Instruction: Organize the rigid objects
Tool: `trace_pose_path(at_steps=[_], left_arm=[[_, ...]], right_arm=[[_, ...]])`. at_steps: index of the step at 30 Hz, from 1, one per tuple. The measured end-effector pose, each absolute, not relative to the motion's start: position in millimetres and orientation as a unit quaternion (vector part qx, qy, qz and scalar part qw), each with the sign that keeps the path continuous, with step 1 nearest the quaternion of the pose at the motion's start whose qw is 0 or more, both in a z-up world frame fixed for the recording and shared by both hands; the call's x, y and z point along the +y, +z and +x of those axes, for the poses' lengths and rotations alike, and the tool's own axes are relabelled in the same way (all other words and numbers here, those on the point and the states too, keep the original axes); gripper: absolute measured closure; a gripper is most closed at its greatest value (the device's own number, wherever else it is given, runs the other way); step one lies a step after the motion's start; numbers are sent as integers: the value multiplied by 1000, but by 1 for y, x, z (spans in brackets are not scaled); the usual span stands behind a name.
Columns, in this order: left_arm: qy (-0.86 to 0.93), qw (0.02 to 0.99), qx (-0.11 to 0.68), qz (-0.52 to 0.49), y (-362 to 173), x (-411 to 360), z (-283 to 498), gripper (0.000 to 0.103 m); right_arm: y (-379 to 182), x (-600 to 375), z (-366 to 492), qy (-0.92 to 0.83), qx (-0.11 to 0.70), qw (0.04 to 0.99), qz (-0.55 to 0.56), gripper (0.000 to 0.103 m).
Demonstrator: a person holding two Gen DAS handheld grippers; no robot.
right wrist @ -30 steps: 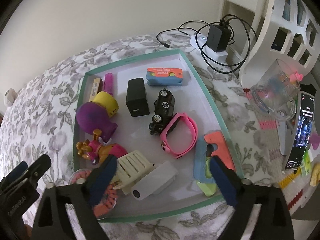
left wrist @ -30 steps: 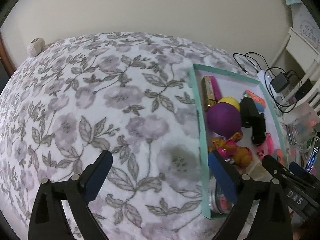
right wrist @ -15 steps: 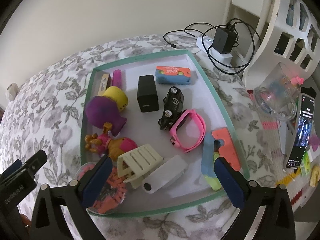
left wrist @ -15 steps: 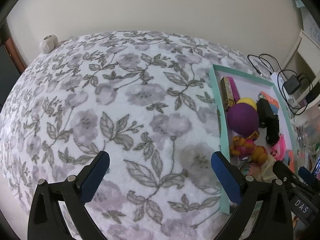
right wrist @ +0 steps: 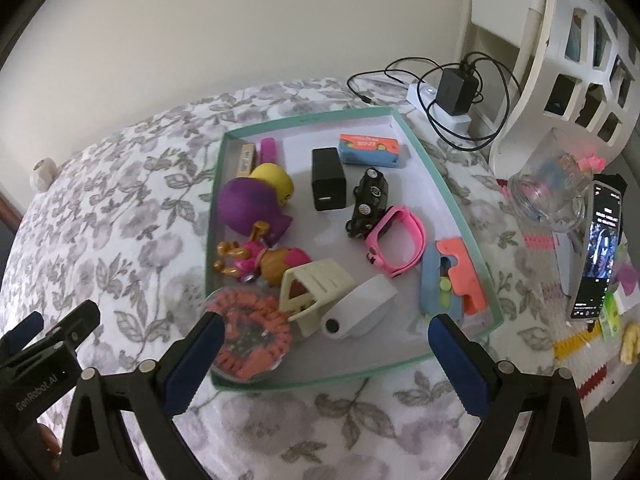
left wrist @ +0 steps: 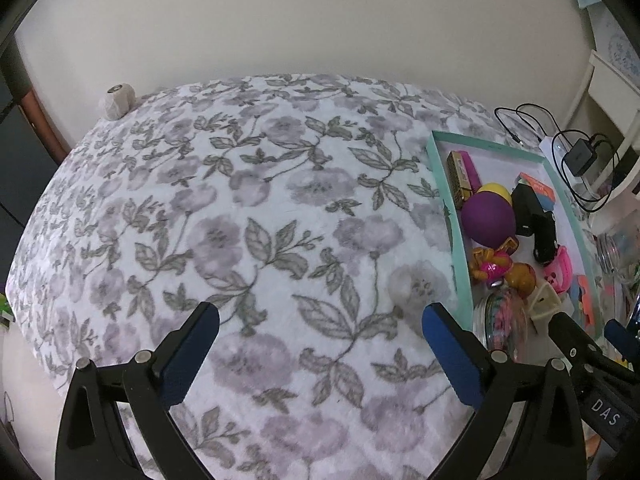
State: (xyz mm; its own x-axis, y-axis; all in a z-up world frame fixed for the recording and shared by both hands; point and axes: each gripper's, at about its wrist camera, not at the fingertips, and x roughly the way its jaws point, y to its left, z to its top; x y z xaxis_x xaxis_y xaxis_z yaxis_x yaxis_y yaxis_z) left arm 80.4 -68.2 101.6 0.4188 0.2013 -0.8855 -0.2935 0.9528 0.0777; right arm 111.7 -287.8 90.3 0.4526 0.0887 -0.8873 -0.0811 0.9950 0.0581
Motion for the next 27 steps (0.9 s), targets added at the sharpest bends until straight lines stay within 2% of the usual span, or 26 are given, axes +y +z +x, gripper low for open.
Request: trace_pose_path(at_steps=[27], left_arm=[[136,843,520,-30,118,-60,18,2]], right_arm=[[108,-271,56,55,500,863,-44,0]])
